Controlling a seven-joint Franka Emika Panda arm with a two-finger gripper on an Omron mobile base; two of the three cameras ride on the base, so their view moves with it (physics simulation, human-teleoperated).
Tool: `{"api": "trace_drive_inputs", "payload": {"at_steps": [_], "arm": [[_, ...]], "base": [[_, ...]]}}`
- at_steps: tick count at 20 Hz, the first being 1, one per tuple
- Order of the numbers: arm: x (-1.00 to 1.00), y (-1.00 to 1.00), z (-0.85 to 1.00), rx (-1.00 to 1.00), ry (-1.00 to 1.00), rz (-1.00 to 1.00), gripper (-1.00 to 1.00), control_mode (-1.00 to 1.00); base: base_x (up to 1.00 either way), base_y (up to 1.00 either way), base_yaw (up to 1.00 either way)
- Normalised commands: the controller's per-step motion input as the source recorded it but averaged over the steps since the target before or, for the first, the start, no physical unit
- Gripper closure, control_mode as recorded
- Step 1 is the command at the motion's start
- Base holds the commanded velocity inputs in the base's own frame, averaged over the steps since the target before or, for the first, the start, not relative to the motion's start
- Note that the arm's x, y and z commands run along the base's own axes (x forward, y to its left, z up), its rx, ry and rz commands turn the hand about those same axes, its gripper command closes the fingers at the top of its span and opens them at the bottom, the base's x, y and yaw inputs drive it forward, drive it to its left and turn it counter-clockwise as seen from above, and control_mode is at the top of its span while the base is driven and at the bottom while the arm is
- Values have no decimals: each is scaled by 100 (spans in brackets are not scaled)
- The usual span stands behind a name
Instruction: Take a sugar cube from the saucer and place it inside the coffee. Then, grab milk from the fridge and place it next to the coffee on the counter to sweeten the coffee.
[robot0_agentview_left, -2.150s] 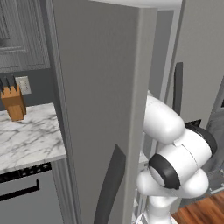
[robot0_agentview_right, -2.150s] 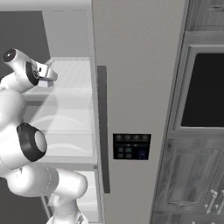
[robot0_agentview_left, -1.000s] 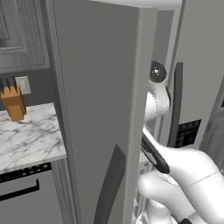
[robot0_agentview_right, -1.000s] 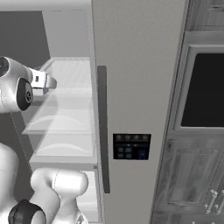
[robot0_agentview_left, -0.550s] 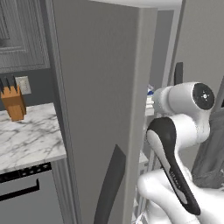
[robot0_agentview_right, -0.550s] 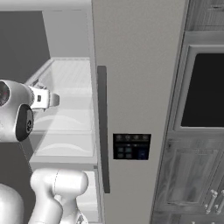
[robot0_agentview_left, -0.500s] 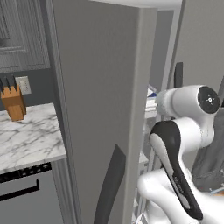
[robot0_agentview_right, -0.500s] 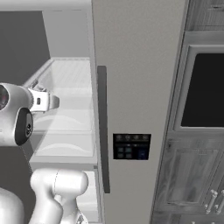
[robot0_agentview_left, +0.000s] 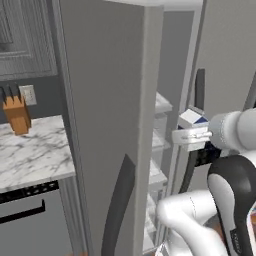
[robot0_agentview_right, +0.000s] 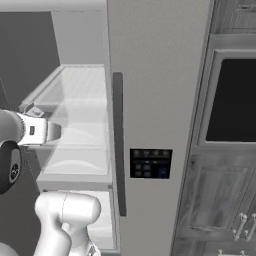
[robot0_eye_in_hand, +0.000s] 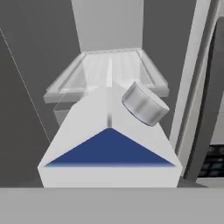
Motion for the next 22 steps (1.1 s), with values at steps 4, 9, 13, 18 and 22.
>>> {"api": "trace_drive_inputs", "payload": {"at_steps": [4,9,13,18,22], "arm": [[0,0,0,0,0,0,100,100],[0,0,0,0,0,0,100,100],[0,0,0,0,0,0,100,100],[0,0,0,0,0,0,100,100],[0,0,0,0,0,0,100,100]], "base": [[-100,-59,22],[-99,-57,43],[-93,-37,68],[-78,-8,84],[-46,6,94]]}}
